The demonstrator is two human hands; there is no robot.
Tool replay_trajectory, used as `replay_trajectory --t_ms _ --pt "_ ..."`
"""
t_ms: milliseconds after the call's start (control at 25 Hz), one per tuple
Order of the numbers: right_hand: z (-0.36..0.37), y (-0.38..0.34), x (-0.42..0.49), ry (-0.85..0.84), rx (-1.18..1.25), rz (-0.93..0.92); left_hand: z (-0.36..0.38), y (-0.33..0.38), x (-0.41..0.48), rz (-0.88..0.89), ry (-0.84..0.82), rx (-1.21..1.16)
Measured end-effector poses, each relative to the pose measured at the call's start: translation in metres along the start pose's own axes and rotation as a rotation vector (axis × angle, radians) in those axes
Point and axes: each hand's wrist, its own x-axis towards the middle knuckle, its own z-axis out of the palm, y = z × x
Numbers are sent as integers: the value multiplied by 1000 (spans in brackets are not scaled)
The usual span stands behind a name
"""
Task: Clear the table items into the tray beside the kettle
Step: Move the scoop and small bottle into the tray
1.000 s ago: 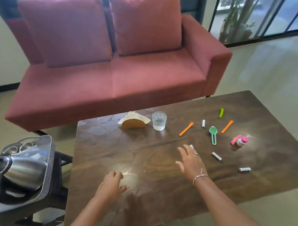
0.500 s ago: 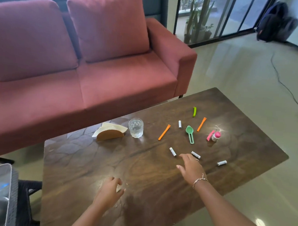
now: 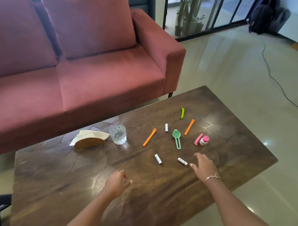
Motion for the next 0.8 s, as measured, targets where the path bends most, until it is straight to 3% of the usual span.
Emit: replay_trajectory --t_ms 200,400,800 --pt "-35 48 78 -8 -98 -11 21 82 71 -61 -42 -123" --pt "-31 80 145 -99 -241 -134 52 153 147 -201 58 -221" --pt "1 108 199 -165 -308 -273 107 205 243 -377 71 -193"
